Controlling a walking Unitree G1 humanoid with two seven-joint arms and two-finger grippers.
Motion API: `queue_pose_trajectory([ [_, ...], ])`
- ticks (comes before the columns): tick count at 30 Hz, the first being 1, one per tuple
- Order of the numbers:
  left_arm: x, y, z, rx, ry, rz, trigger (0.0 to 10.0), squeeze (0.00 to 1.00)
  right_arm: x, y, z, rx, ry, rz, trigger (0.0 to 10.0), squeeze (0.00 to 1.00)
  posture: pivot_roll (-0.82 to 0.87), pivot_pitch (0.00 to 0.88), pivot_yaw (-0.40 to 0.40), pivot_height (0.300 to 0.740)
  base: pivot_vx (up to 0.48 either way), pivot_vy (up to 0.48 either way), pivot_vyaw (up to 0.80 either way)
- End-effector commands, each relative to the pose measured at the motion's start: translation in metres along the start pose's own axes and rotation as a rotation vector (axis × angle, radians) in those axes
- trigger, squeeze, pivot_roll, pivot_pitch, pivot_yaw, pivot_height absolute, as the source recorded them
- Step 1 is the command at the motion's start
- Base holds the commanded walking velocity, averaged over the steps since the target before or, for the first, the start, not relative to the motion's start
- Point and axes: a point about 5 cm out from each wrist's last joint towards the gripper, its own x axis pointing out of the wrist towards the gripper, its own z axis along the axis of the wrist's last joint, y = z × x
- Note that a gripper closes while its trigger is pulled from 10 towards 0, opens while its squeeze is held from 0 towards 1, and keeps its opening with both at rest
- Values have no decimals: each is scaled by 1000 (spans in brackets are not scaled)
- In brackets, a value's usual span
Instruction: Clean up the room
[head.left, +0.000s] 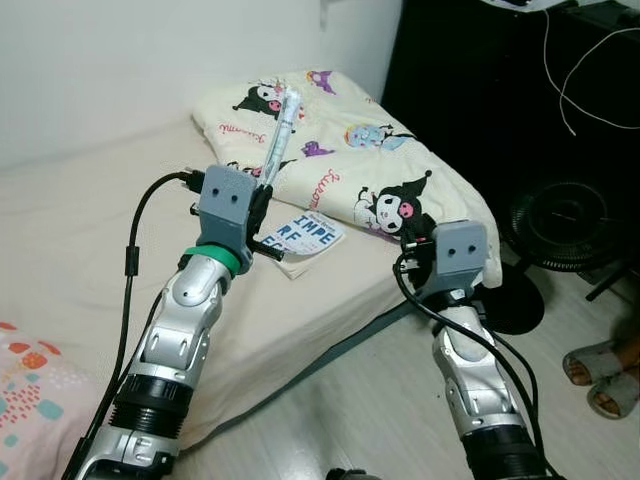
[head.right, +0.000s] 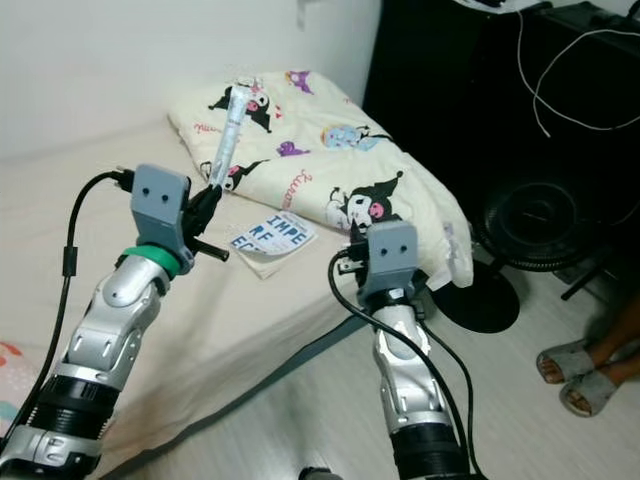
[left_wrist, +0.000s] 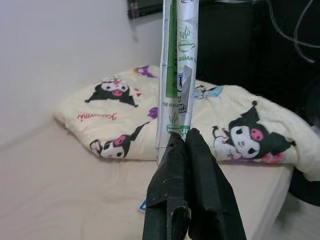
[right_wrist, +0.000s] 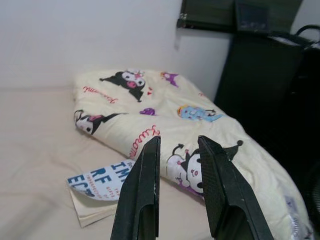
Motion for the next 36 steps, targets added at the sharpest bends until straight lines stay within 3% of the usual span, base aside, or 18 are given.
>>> queue_pose_trajectory([
  [1, 0, -4, -4, 5, 16, -14, 10000, 0, -3, -2, -4, -5, 16, -6, 10000, 0, -81, 17, 57, 714, 0, -439, 0],
  [9, 0, -4, -4, 6, 18, -13, 10000, 0, -4, -2, -4, -4, 16, -7, 10000, 0, -81, 18, 58, 714, 0, -349, 0],
  [30, 2, -7, -5, -21, 32, -29, 10000, 0, -2, -1, -3, 7, 5, -12, 10000, 0, -79, 8, 59, 714, 0, 0, 0],
  [34, 1, -9, -13, -63, 79, -55, 10000, 0, -2, 3, -7, -5, 32, 14, 10000, 0, -76, 0, 60, 714, 0, 0, 0],
  [36, -4, -8, -37, -110, 194, -73, 10000, 0, -4, 3, -26, -78, 133, 29, 10000, 0, -75, 0, 57, 714, 0, 0, 0],
])
